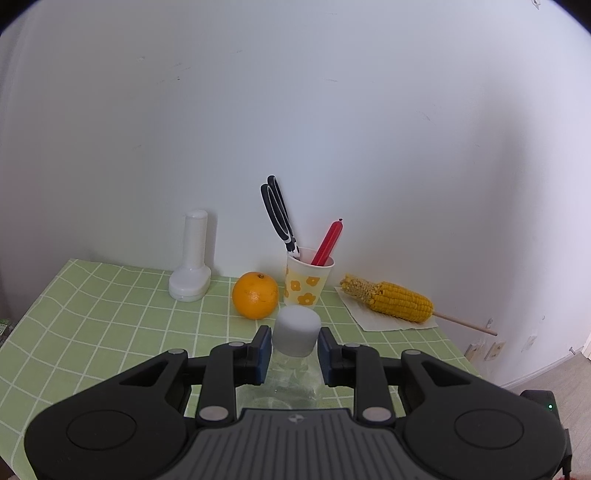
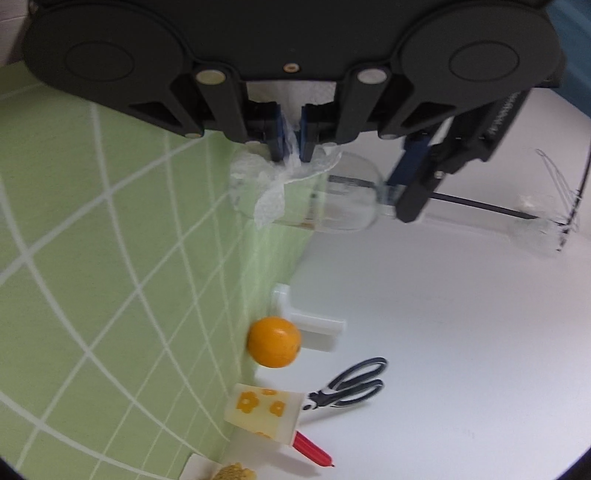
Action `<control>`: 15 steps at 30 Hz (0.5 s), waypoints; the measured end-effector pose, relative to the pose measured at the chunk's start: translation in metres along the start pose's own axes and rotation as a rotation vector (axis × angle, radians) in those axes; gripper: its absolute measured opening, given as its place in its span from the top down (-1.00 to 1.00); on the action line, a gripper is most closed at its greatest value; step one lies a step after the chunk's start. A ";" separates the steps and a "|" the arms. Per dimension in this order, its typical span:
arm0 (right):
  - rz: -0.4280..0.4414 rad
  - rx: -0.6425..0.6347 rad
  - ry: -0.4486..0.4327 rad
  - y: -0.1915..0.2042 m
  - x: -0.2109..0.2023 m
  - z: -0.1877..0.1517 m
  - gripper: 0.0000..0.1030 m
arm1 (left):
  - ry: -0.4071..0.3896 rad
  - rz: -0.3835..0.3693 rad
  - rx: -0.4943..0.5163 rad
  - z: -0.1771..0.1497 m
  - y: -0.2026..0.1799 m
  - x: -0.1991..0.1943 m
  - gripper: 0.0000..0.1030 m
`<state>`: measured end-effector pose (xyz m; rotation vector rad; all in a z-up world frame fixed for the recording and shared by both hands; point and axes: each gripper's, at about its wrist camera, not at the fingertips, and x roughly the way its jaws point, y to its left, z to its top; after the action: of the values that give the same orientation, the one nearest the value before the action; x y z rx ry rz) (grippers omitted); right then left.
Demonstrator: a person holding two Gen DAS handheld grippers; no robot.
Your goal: Clean container
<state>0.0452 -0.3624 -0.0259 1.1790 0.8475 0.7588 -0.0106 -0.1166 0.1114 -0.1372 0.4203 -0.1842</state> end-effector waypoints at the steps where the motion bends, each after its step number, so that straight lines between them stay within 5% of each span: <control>1: -0.012 -0.007 0.001 0.000 0.001 -0.001 0.82 | 0.000 0.000 -0.001 0.000 0.000 0.000 0.45; 5: -0.008 -0.018 0.014 0.005 0.002 -0.002 0.82 | 0.000 0.001 -0.001 -0.001 -0.001 0.000 0.45; 11: 0.186 0.051 0.023 0.019 0.000 -0.004 0.82 | 0.000 0.006 0.000 -0.002 -0.006 0.000 0.45; 15: 0.237 0.086 0.038 0.022 0.009 -0.001 0.83 | 0.001 0.007 -0.003 -0.001 -0.007 0.000 0.45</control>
<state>0.0477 -0.3491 -0.0062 1.3612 0.7863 0.9471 -0.0117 -0.1233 0.1113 -0.1385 0.4219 -0.1771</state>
